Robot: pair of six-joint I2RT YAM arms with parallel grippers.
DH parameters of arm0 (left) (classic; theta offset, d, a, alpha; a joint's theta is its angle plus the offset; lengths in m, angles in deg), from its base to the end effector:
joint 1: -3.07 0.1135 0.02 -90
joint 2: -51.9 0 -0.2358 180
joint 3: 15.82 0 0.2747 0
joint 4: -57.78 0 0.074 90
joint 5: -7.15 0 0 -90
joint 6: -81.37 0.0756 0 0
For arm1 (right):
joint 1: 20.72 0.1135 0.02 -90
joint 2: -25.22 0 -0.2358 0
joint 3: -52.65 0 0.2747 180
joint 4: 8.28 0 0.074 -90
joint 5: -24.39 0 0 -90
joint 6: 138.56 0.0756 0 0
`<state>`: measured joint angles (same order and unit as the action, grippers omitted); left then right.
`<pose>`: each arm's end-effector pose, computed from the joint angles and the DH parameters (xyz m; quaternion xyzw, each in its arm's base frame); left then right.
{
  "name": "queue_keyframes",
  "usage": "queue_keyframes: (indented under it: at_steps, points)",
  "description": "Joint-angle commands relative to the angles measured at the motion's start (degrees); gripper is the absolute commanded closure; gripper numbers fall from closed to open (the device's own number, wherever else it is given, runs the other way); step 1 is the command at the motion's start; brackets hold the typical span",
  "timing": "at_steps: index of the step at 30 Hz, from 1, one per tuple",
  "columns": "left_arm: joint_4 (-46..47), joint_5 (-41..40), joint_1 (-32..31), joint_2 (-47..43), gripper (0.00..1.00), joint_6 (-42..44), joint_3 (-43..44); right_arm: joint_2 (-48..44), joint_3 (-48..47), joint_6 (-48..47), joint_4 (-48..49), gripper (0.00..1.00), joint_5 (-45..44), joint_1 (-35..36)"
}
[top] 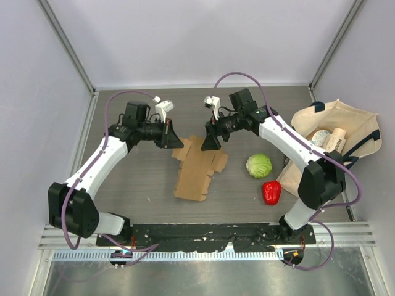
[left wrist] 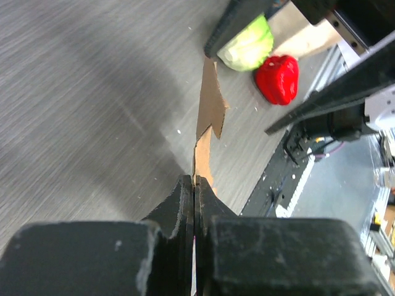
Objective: Fold the paper box
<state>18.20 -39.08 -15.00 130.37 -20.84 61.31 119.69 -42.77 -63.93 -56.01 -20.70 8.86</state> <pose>0.3114 -0.1566 0.2539 0.1978 0.8351 -0.4280 0.2835 0.3219 0.2441 0.2602 -0.4584 0.7402 0.3945 0.2938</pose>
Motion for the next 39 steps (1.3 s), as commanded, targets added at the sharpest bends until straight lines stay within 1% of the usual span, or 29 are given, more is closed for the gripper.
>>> queue_keyframes:
  at_steps: [1,8,11,12,13,14,15,18,23,26,27,29,31,32,33,35,36,37,39]
  points:
    - [-5.56,6.5,-1.01,0.01,1.0,6.4,3.16,-3.68,1.24,-1.67,2.59,0.2,5.99,-0.93]
    - [-6.35,7.65,-1.89,-1.22,1.0,7.72,2.99,-6.67,4.23,-0.54,5.67,0.2,0.71,-1.37]
    - [-6.26,8.61,-1.97,-1.48,1.0,7.81,3.25,-6.67,4.76,0.17,6.02,0.22,5.52,-1.46]
    - [-6.0,8.79,-1.97,-1.49,1.0,7.38,3.34,-6.67,5.19,0.43,6.46,0.24,7.37,-1.46]
    - [-5.65,9.05,-2.06,-1.75,1.0,7.29,3.34,-7.02,5.89,1.04,7.24,0.28,9.83,-1.46]
    - [-5.12,9.31,-2.06,-1.66,1.0,7.11,3.25,-7.46,8.25,2.01,8.99,0.3,10.55,-1.46]
    - [-4.86,9.75,-2.15,-1.75,1.0,6.94,3.34,-7.99,9.67,4.71,12.93,0.31,10.99,-1.46]
    - [-4.07,10.99,-2.5,-2.1,1.0,6.58,3.17,-9.75,13.28,7.28,17.69,0.37,11.17,-1.55]
    - [-3.01,13.71,-2.76,-2.45,1.0,6.14,2.73,-9.66,13.37,7.2,17.62,0.37,12.13,-1.46]
    - [-2.92,13.54,-2.94,-2.63,1.0,6.23,2.37,-9.14,12.93,7.64,17.45,0.42,14.58,-1.46]
    - [-3.01,13.71,-2.85,-2.71,1.0,6.23,2.46,-9.22,13.02,7.73,17.53,0.46,15.21,-1.37]
    - [-2.57,13.36,-2.94,-2.89,1.0,5.45,2.46,-9.57,14.07,8.6,18.06,0.51,15.74,-1.28]
    - [-2.22,12.57,-2.94,-3.33,1.0,5.09,2.55,-11.41,16.17,9.66,20.16,0.59,15.3,-1.11]
    - [-1.96,12.05,-2.94,-3.5,1.0,4.65,2.55,-12.46,17.14,11.66,21.48,0.63,14.95,-1.02]
    - [-1.52,10.39,-2.94,-3.94,1.0,3.17,1.94,-13.34,18.19,13.34,25.06,0.73,13.47,-1.02]
    - [0.41,7.4,-2.85,-5.43,0.98,0.88,1.15,-16.07,21.54,15.81,28.94,0.8,12.23,-1.02]
    - [0.94,4.95,-2.94,-6.05,0.96,-1.31,0.19,-16.69,22.15,18.86,31.31,0.94,11.7,-1.11]
    - [1.9,2.57,-2.85,-7.36,0.85,-2.55,-0.08,-17.56,22.86,19.94,31.86,0.99,9.43,-0.93]
    - [2.17,-2.79,-2.85,-8.69,0.8,-5.27,-0.61,-18.01,22.78,22.3,30.99,1.0,6.53,-0.93]
